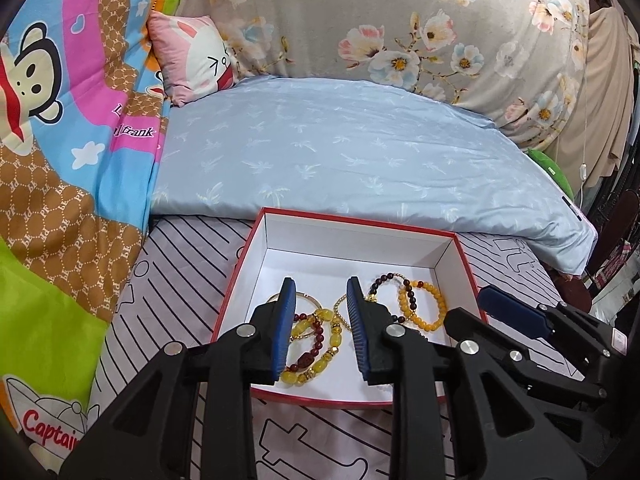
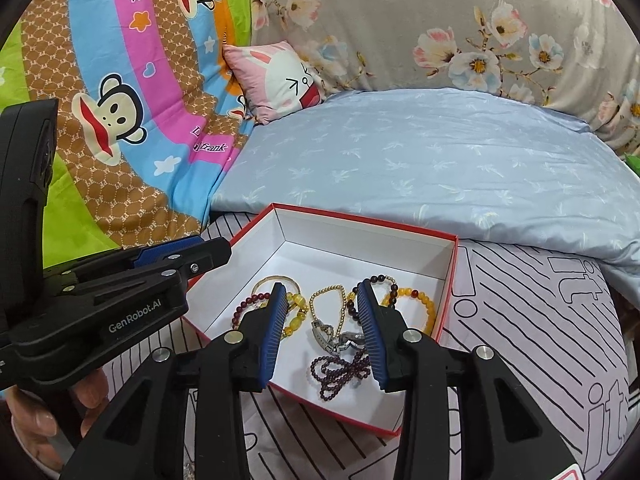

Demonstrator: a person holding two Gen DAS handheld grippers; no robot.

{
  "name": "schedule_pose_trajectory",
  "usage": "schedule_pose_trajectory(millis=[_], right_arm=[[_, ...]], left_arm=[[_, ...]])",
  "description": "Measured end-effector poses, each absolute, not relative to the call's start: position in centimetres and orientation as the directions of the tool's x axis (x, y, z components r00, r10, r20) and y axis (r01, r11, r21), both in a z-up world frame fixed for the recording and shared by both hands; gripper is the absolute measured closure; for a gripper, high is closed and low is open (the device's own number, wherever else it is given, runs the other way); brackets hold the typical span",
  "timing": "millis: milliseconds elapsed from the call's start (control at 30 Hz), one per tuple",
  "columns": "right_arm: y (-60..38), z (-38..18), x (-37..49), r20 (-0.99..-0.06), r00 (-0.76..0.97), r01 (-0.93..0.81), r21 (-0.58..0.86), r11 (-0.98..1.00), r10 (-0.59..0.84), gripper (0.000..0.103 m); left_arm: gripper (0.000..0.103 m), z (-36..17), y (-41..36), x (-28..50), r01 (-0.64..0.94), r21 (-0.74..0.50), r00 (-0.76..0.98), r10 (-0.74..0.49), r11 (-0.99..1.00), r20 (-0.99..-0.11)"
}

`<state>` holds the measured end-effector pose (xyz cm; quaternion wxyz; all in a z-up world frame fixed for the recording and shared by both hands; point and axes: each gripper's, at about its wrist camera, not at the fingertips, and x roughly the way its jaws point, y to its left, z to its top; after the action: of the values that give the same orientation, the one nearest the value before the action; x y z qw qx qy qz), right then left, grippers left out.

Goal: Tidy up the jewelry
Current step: 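Open both grippers to release the bracelet and watch in the box, then withdraw both grippers from the box over the silver pieces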

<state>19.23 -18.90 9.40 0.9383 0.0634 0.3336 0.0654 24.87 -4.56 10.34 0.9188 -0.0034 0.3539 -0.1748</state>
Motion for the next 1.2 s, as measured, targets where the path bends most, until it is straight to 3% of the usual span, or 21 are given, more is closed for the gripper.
schedule_pose_trajectory(millis=[233, 300, 767, 900, 1200], right_arm=[[-18.5, 9.5, 18.3, -0.615, 0.771, -0.078, 0.167, 0.983, 0.165, 0.056], [-18.3, 9.5, 17.8, -0.616, 0.770, -0.077, 0.168, 0.983, 0.166, 0.056], [-18.7, 8.9, 12.4, -0.620, 0.763, -0.066, 0.204, 0.977, 0.181, 0.056], [-19.1, 8.3, 9.7, -0.630, 0.758, -0.045, 0.209, 0.977, 0.170, 0.056], [-20.1, 3.9, 2.5, -0.702, 0.693, 0.038, 0.263, 0.964, 0.164, 0.056]], left_arm=[[0.074, 10.2, -4.2, 24.2, 0.309, -0.125, 0.686, -0.312, 0.943, -0.657], [0.068, 10.1, -4.0, 23.9, 0.305, -0.124, 0.688, -0.309, 0.944, -0.657], [0.067, 8.6, -1.5, 19.8, 0.284, -0.125, 0.670, -0.290, 0.951, -0.683], [0.057, 7.8, -0.6, 17.7, 0.280, -0.133, 0.657, -0.291, 0.951, -0.695], [0.056, 4.3, 0.6, 12.2, 0.262, -0.121, 0.627, -0.264, 0.957, -0.733]])
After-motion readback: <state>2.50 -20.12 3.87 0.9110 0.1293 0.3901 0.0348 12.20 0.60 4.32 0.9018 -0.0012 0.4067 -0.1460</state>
